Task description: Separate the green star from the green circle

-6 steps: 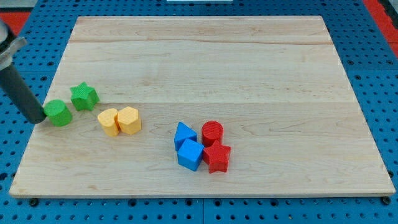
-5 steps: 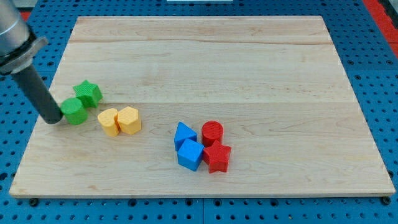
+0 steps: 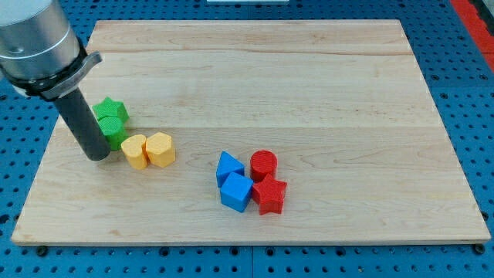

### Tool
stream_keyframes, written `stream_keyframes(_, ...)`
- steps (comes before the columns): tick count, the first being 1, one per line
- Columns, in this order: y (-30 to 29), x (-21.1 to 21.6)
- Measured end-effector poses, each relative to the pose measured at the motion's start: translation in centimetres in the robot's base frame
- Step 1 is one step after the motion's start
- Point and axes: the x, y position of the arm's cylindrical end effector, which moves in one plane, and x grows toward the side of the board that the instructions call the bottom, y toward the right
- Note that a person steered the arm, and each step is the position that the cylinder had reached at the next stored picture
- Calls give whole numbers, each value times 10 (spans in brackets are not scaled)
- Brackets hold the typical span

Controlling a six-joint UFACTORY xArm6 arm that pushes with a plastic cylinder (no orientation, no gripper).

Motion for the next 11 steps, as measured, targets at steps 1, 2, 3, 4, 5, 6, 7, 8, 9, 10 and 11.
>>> stream_keyframes(1,1,-22)
stream_keyframes(2,1,-54)
stream_keyframes(3,1,-81)
stream_keyframes(4,0,-82)
stream_keyframes(5,-3,-108)
stream_keyframes(6,-3,-146)
stream_keyframes(7,-3,-180)
stream_keyframes(8,-3,-217)
stream_keyframes(9,-3,-240)
stream_keyframes(10,11,-235)
stream_keyframes(11,64,-213)
